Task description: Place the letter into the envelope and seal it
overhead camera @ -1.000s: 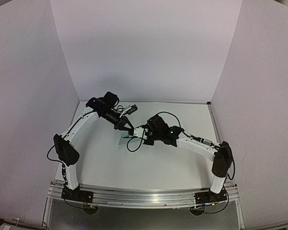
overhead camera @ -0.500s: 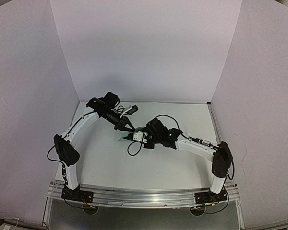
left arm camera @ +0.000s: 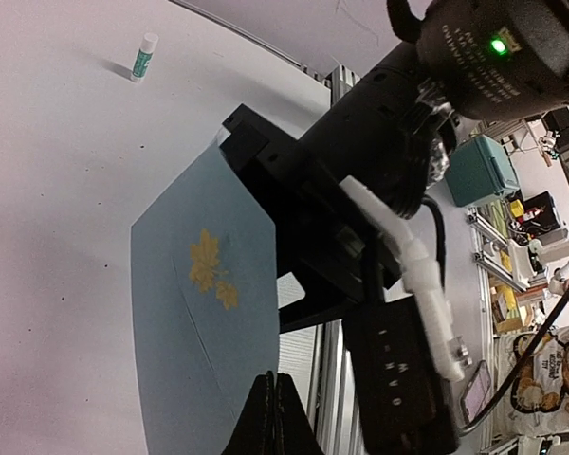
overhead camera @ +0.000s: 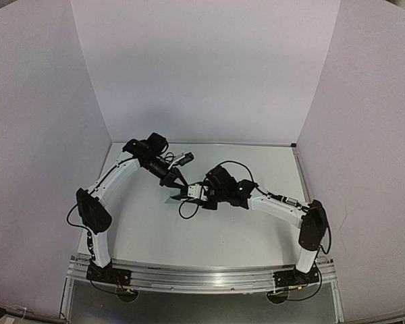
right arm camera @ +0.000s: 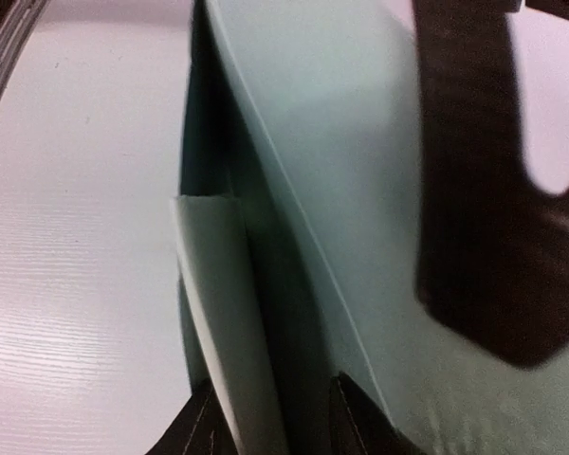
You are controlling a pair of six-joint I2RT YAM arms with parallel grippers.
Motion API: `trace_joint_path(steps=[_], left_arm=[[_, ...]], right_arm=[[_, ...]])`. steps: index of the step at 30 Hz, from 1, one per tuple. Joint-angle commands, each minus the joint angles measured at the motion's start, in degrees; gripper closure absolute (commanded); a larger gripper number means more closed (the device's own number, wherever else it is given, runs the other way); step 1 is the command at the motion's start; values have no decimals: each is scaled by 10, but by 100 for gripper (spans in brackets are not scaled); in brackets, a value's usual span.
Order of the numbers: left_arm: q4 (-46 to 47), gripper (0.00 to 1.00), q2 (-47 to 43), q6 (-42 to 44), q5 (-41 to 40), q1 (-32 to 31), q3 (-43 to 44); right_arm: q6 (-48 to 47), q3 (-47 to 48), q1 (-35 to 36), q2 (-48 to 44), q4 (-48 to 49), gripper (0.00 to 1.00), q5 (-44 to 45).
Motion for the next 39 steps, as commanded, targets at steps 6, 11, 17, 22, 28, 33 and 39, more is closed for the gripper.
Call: trace_joint_path(steps=[6, 11, 17, 22, 28, 33, 39], left_arm=[[-7, 100, -21, 25, 7, 4, 8], [-7, 100, -19, 23, 9, 4, 15], [-13, 100, -19, 23, 16, 4, 22], [-13, 100, -18, 19, 20, 4, 27], [-13, 100, -19, 17, 21, 4, 31], [-13, 100, -17, 18, 23, 4, 33], [-3, 100, -14, 11, 41, -5, 37]], right_arm=[[11, -8, 0, -70, -14, 77, -55], [17, -10, -1, -61, -14, 76, -60], [10, 3, 0, -43, -14, 80, -30], [2, 6, 0, -31, -17, 86, -24], [-3, 4, 0, -22, -21, 92, -17], [-9, 3, 0, -17, -23, 100, -20], [-26, 22, 0, 7, -53, 100, -6]])
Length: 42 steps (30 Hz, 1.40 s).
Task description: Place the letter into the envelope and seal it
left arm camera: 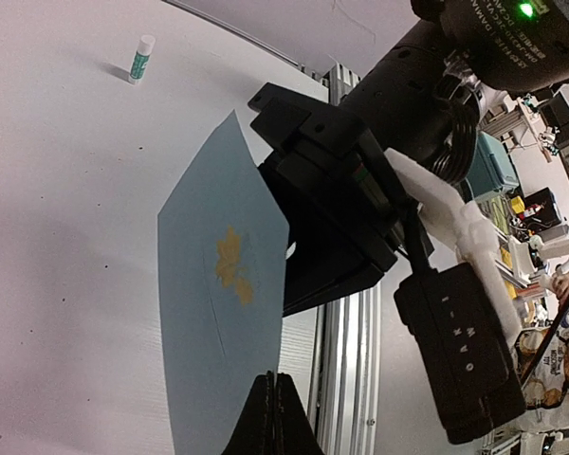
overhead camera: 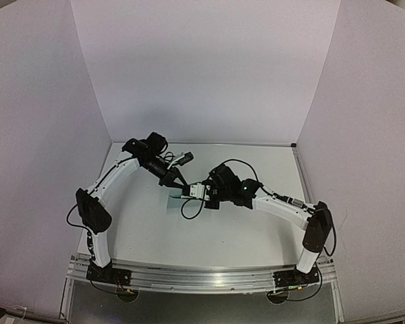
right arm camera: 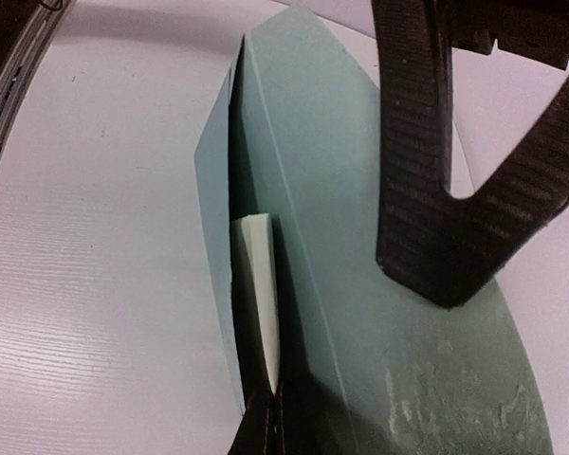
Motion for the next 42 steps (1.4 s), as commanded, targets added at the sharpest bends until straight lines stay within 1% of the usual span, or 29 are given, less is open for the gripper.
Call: trace_joint_path(steps=[1, 8, 12, 17, 20, 23, 25, 28, 31, 32, 35, 38, 40, 42], left_arm=[[9, 100, -12, -4, 43, -7, 32], [8, 100, -8, -8, 43, -8, 34], [8, 100, -12, -8, 41, -5, 19], [44, 100, -16, -34, 22, 24, -21], [89, 100, -24, -63, 3, 45, -54], [107, 100, -21, -78, 2, 59, -88], [113, 100, -20, -79, 3, 63, -115], [114, 100, -6, -76, 8, 67, -136], [83, 100, 38, -66, 35, 79, -110], [68, 100, 56, -61, 50, 85, -94], [49, 100, 92, -49, 71, 97, -72], [61, 100, 112, -43, 77, 97, -81], [84, 100, 125, -61, 58, 97, -90], [115, 100, 138, -86, 21, 97, -100]], right_arm=[[-16, 32, -1, 40, -49, 100, 14], [-16, 42, 0, 52, -66, 100, 22], [5, 51, 0, 43, -65, 99, 28], [71, 78, 0, 11, -44, 81, 17], [112, 80, -3, -17, -26, 70, 8], [164, 78, -12, -38, -21, 61, -14], [202, 72, -22, -50, -17, 57, -23], [263, 60, -38, -64, -10, 47, -21], [330, 53, -62, -66, -8, 27, -3], [351, 50, -69, -65, -8, 22, 4], [389, 40, -81, -58, -9, 17, 20], [426, 30, -90, -43, -10, 16, 29], [460, 22, -97, -34, -10, 15, 37], [481, 14, -101, -26, -10, 14, 45]])
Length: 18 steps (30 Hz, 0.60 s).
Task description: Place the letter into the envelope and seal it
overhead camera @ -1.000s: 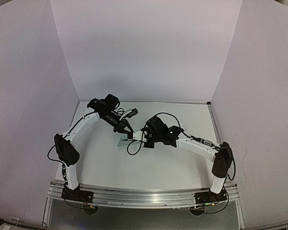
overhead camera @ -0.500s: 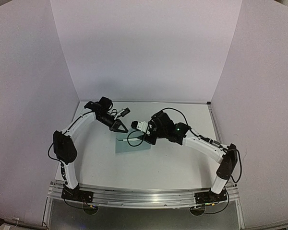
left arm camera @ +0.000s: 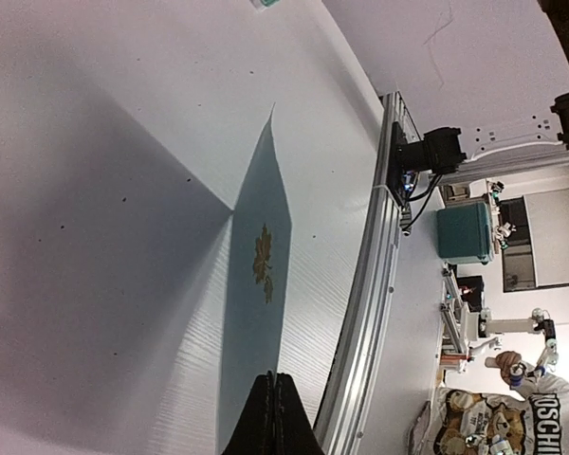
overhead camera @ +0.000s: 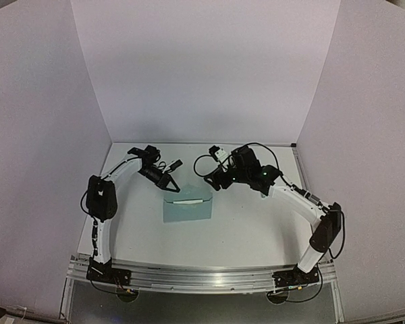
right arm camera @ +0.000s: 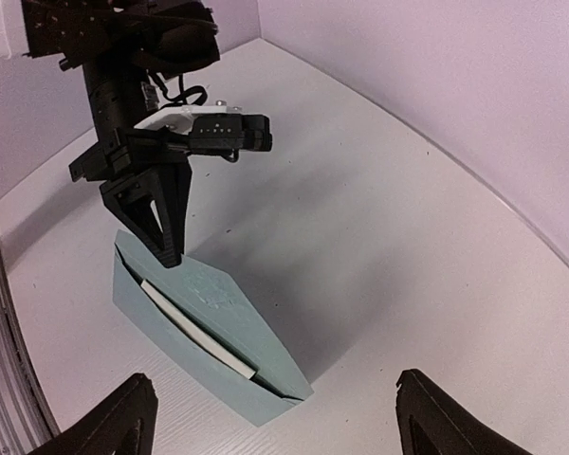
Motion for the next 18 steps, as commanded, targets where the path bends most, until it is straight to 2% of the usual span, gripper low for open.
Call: trace_joint_path(steps=[1, 9, 14, 18], left_arm=[[63, 100, 21, -44, -47, -1, -6], [121, 100, 82, -84, -95, -2, -5], [76, 100, 140, -48, -129, -4, 56], [70, 100, 159, -22, -166, -8, 65]], right_arm=[[88, -20, -7, 25, 2, 14, 26], [104, -24, -7, 41, 2, 12, 24], [108, -37, -7, 46, 2, 12, 32], [112, -42, -7, 52, 2, 12, 30]])
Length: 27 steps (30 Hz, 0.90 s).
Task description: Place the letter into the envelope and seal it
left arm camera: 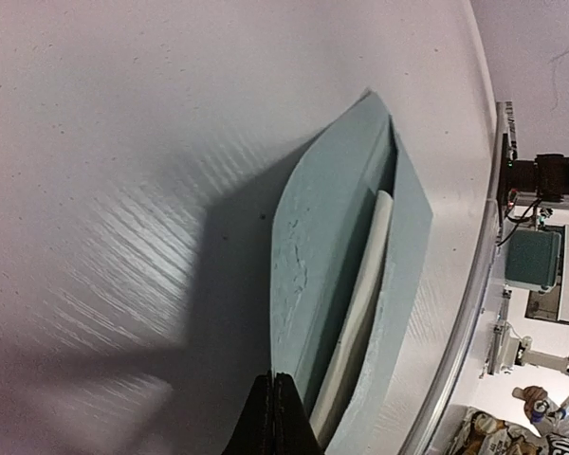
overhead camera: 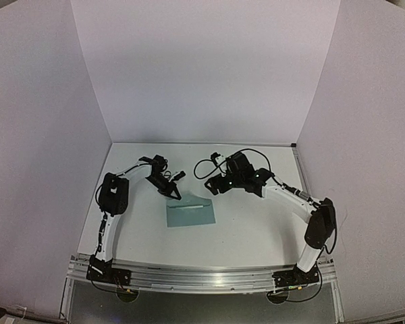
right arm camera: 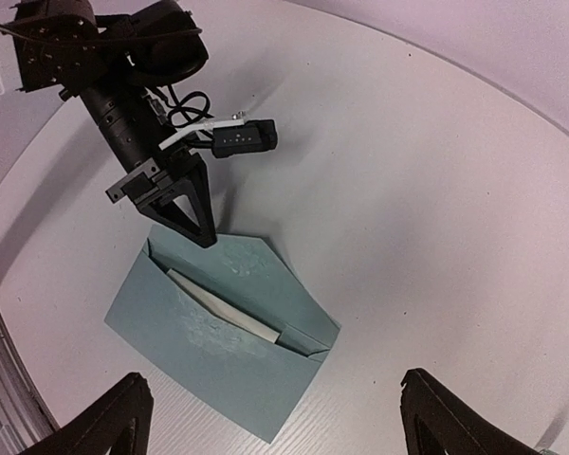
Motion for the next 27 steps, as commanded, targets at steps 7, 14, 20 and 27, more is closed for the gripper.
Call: trace_joint_path(steps=[7, 14, 20, 27], left_arm=[[7, 88, 11, 43, -65, -11, 29], [12, 58, -11, 45, -72, -11, 43], [18, 38, -63, 50, -71, -11, 60], [29, 22, -159, 45, -51, -11, 40]], right_arm=[[25, -7, -6, 12, 1, 11, 45], [115, 20, -61, 22, -123, 11, 196], [152, 100, -134, 74, -309, 7, 300], [144, 148, -223, 151, -366, 12, 207]])
